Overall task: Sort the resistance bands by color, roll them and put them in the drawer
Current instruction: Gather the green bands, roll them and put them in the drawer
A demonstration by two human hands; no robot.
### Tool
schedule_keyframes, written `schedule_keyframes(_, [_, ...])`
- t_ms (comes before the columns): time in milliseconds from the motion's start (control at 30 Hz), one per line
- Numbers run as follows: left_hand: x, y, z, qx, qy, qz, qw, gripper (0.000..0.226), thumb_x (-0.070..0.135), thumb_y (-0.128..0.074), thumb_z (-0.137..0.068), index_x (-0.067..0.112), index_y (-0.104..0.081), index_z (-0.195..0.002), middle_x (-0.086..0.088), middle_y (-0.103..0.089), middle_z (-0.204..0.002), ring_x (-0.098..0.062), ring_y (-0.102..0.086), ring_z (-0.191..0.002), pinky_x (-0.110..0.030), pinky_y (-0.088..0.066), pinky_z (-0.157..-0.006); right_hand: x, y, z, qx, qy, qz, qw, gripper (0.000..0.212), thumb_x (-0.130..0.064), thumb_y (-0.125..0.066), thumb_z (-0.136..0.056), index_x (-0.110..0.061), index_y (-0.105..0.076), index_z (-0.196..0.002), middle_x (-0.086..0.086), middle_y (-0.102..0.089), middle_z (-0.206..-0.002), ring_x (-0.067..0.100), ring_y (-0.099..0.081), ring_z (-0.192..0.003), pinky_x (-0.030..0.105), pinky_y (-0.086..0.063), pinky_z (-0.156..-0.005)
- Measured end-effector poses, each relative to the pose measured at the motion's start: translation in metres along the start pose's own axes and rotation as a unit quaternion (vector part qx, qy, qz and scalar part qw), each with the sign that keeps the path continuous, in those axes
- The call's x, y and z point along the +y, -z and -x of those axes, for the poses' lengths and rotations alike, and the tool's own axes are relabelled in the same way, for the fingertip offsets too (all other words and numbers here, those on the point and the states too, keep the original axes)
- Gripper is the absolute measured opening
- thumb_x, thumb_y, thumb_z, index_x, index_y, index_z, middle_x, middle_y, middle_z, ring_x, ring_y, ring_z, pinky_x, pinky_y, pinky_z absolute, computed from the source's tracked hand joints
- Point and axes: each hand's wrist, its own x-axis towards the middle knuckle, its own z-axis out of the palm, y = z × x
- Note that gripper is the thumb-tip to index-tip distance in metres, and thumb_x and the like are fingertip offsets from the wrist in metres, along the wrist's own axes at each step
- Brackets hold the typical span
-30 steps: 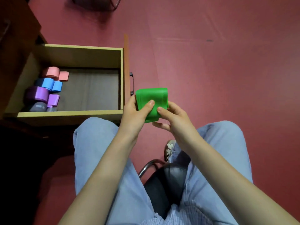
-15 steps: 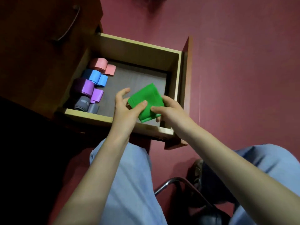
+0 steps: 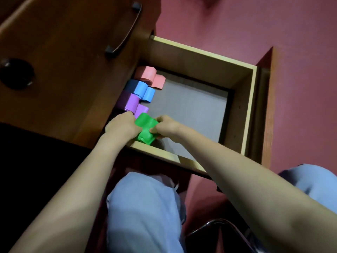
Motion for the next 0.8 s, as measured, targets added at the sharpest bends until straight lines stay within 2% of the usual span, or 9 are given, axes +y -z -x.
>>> schedule_keyframes(100, [-0.006, -0.004, -0.010, -0.044, 0.007, -0.045, 0.998, 0.029, 0.020, -0.057, -0.084, 0.002, -0.053, -0.107, -0.018, -0.058, -0.116, -0.033, -0.054, -0.109, -0.035, -0.041, -0.086, -0.001, -0.011, -0.019, -0.010, -0.022, 0.051, 0.998, 0.032, 0.003, -0.044, -0.089, 0.009, -0.045, -0.121, 0.014, -0.047, -0.098, 0.022, -0.049, -0.088, 0.020, -0.041, -0.055])
schedule_keyframes(200, [-0.003, -0.009, -0.017, -0.048, 0.000, -0.103, 0.994, 0.027, 0.017, -0.054, -0.085, 0.002, -0.054, -0.108, -0.018, -0.055, -0.120, -0.034, -0.053, -0.111, -0.035, -0.042, -0.086, 0.001, -0.015, -0.033, -0.005, -0.045, 0.090, 0.995, 0.032, 0.002, -0.043, -0.089, 0.009, -0.045, -0.120, 0.016, -0.048, -0.098, 0.024, -0.050, -0.088, 0.025, -0.044, -0.057])
schedule_keyframes(333, [0.011, -0.013, -0.016, -0.005, -0.014, -0.243, 0.970, 0.031, 0.014, -0.047, -0.089, 0.008, -0.050, -0.119, -0.013, -0.052, -0.127, -0.028, -0.053, -0.116, -0.034, -0.043, -0.086, 0.009, -0.011, -0.045, 0.023, -0.046, 0.160, 0.986, 0.033, -0.001, -0.045, -0.087, 0.009, -0.048, -0.119, 0.024, -0.055, -0.106, 0.032, -0.058, -0.097, 0.037, -0.051, -0.079])
schedule_keyframes(467, [0.013, -0.023, -0.011, 0.016, -0.029, -0.297, 0.954, 0.033, 0.011, -0.045, -0.088, 0.011, -0.047, -0.121, -0.008, -0.055, -0.124, -0.025, -0.055, -0.114, -0.030, -0.038, -0.079, 0.011, -0.011, -0.049, 0.003, -0.047, 0.197, 0.979, 0.032, 0.000, -0.044, -0.087, 0.009, -0.050, -0.117, 0.018, -0.052, -0.091, 0.028, -0.054, -0.085, 0.033, -0.050, -0.063])
schedule_keyframes(533, [0.015, -0.023, -0.008, 0.037, -0.037, -0.294, 0.954, 0.031, 0.010, -0.044, -0.089, 0.011, -0.049, -0.119, -0.008, -0.056, -0.123, -0.025, -0.056, -0.112, -0.030, -0.037, -0.077, 0.010, -0.014, -0.050, 0.015, -0.042, 0.236, 0.971, 0.034, -0.003, -0.042, -0.089, 0.006, -0.047, -0.121, 0.019, -0.054, -0.098, 0.028, -0.054, -0.098, 0.034, -0.049, -0.073])
schedule_keyframes(567, [0.018, -0.023, -0.006, 0.042, -0.046, -0.283, 0.957, 0.030, 0.010, -0.044, -0.089, 0.010, -0.050, -0.118, -0.009, -0.056, -0.123, -0.026, -0.055, -0.113, -0.030, -0.037, -0.077, 0.011, -0.015, -0.049, 0.023, -0.035, 0.256, 0.966, 0.036, -0.006, -0.042, -0.090, 0.003, -0.043, -0.124, 0.020, -0.050, -0.114, 0.030, -0.052, -0.108, 0.035, -0.047, -0.081])
schedule_keyframes(633, [0.026, -0.025, 0.000, 0.027, -0.077, -0.225, 0.971, 0.029, 0.010, -0.043, -0.089, 0.009, -0.051, -0.118, -0.012, -0.052, -0.125, -0.029, -0.053, -0.115, -0.035, -0.041, -0.084, 0.014, -0.014, -0.042, 0.025, -0.020, 0.268, 0.963, 0.039, -0.010, -0.044, -0.090, 0.000, -0.035, -0.127, 0.022, -0.029, -0.136, 0.035, -0.046, -0.118, 0.036, -0.039, -0.093])
schedule_keyframes(733, [0.040, -0.029, 0.008, -0.009, -0.130, -0.093, 0.987, 0.032, 0.007, -0.041, -0.088, 0.011, -0.053, -0.117, -0.015, -0.050, -0.124, -0.032, -0.051, -0.114, -0.037, -0.040, -0.089, 0.017, 0.005, -0.019, 0.038, 0.009, 0.240, 0.970, 0.039, -0.014, -0.046, -0.090, -0.001, -0.036, -0.125, 0.023, -0.035, -0.134, 0.034, -0.048, -0.115, 0.038, -0.040, -0.092])
schedule_keyframes(800, [0.057, -0.028, 0.017, -0.003, -0.159, -0.016, 0.987, 0.029, 0.008, -0.042, -0.088, 0.012, -0.057, -0.113, -0.015, -0.052, -0.121, -0.032, -0.051, -0.111, -0.036, -0.039, -0.088, 0.016, 0.030, 0.010, 0.018, 0.012, 0.190, 0.981, 0.035, -0.015, -0.043, -0.091, -0.002, -0.041, -0.123, 0.022, -0.049, -0.126, 0.029, -0.055, -0.097, 0.036, -0.049, -0.077])
